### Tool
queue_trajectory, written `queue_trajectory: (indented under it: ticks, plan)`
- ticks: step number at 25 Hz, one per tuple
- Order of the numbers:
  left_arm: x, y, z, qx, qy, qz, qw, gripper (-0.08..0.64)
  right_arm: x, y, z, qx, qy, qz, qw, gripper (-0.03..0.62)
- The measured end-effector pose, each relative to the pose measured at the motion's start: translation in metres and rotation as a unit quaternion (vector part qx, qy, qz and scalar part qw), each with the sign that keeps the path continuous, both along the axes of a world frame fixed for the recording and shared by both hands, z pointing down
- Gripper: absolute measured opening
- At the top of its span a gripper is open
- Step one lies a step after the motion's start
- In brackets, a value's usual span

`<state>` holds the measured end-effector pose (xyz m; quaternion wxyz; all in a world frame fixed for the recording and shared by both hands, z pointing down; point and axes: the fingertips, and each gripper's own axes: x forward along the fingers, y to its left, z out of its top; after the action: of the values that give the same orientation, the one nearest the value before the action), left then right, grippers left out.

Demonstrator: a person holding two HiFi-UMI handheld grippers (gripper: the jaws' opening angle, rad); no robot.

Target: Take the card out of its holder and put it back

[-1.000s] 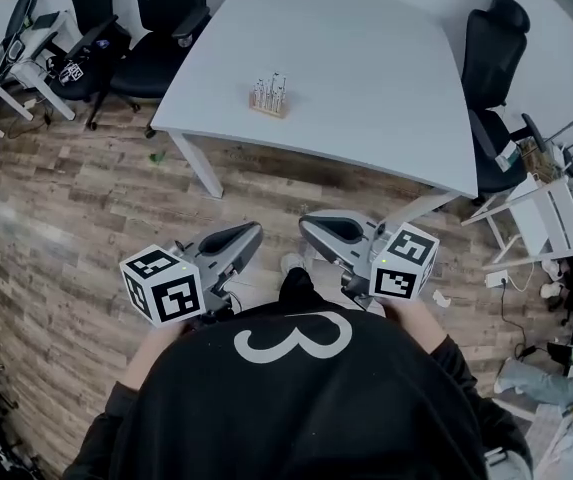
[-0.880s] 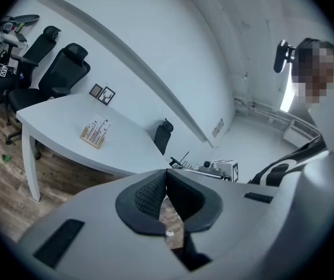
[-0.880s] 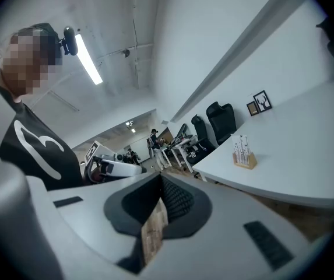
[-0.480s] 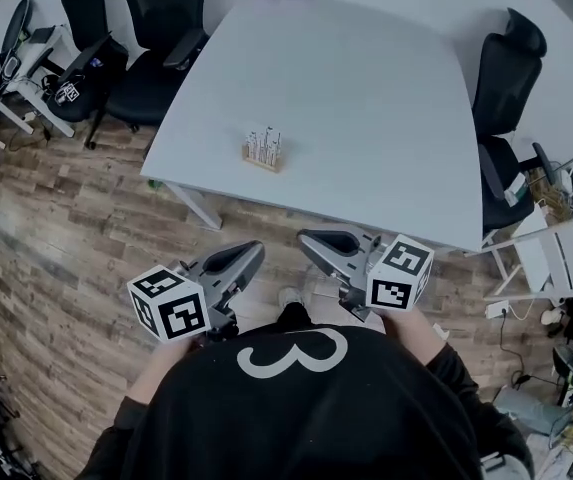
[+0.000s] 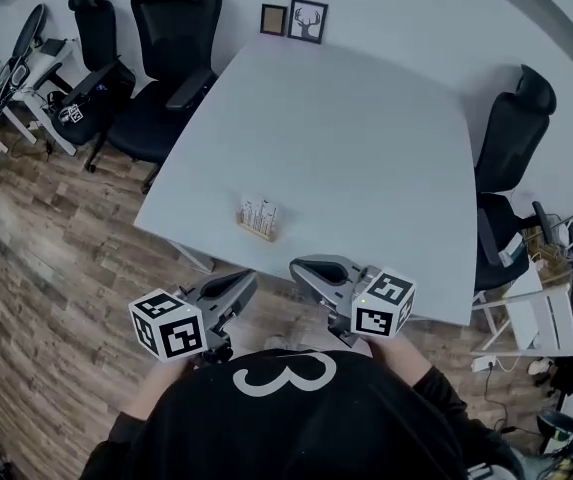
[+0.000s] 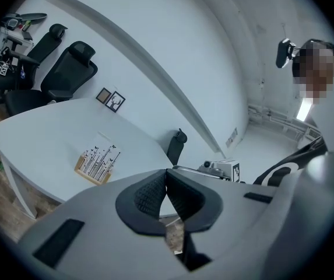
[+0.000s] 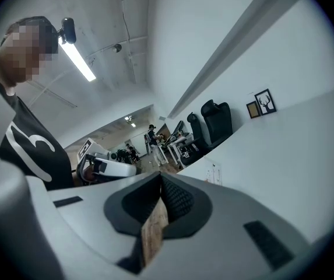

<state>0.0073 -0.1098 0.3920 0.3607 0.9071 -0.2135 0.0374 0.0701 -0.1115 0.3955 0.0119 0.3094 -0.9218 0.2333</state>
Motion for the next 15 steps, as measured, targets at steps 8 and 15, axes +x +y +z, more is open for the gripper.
queue_trajectory:
  ticks: [8, 15]
  plan:
    - [0.004, -0.037, 0.004, -0.004, 0.002, -0.022, 0.9997, 0.014, 0.009, -0.047, 0.004, -0.001, 0.005, -0.002, 1.000, 0.009]
    - [-0.002, -0.055, 0.012, -0.013, -0.005, -0.045, 0.9989, 0.014, 0.017, -0.083, 0.026, 0.005, 0.047, 0.011, 0.999, 0.014]
